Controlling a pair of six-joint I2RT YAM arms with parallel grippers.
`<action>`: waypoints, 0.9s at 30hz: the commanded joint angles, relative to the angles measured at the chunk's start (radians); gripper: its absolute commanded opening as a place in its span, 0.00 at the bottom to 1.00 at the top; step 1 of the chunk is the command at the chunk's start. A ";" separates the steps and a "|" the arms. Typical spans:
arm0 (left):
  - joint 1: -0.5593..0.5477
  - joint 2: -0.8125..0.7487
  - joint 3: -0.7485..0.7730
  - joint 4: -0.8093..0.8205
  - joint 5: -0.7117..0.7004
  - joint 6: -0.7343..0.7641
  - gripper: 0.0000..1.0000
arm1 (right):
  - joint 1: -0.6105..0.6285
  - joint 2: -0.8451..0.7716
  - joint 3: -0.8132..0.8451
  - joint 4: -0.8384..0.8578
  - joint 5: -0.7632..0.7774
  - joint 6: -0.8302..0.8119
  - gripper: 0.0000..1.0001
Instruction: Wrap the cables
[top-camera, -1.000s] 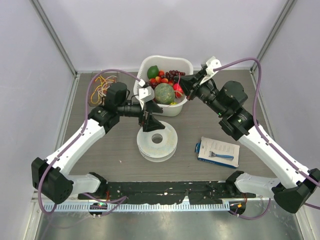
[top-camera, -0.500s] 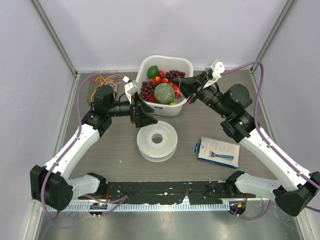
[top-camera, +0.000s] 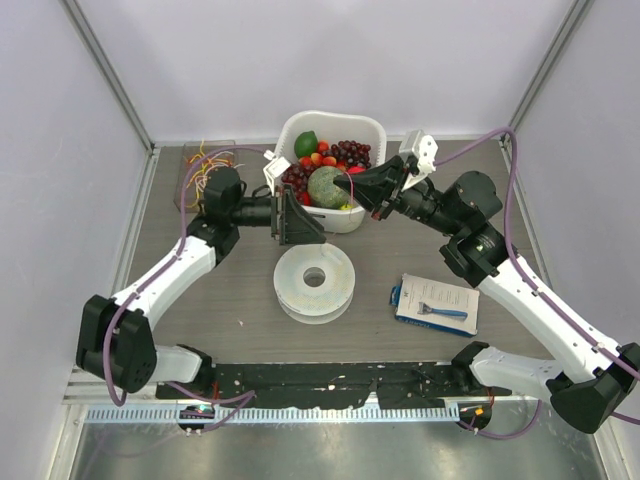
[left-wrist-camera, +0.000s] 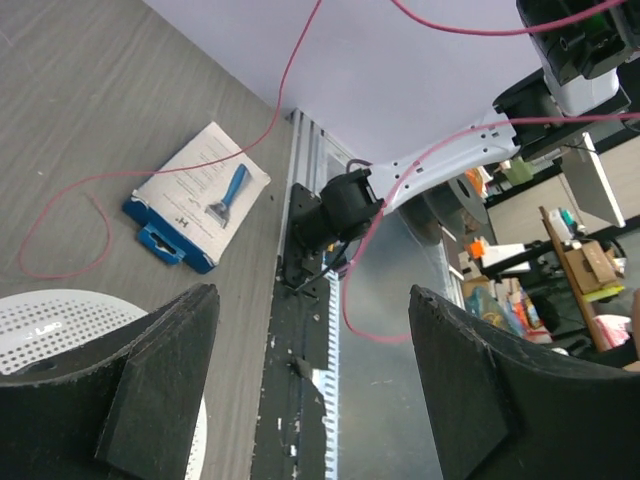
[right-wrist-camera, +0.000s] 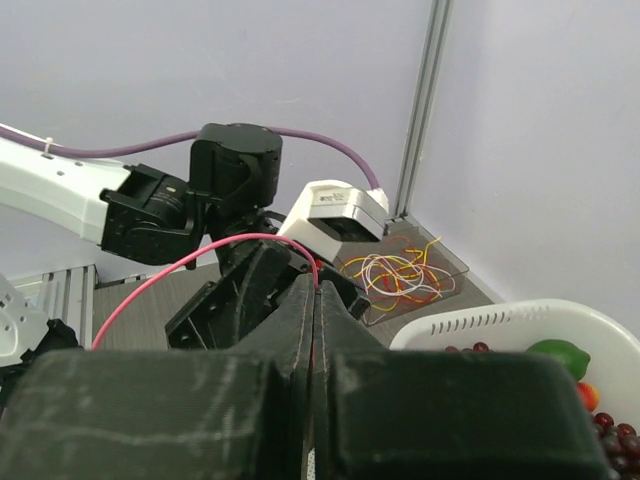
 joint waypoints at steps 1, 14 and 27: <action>-0.029 0.045 0.011 0.128 0.005 -0.121 0.79 | -0.001 -0.024 0.008 0.052 -0.045 -0.023 0.01; -0.075 0.051 -0.009 0.205 0.013 -0.168 0.10 | -0.003 -0.022 0.023 0.016 -0.013 -0.041 0.01; -0.006 -0.099 0.158 -0.434 -0.249 0.302 0.00 | -0.075 -0.128 -0.133 -0.478 0.332 -0.284 0.23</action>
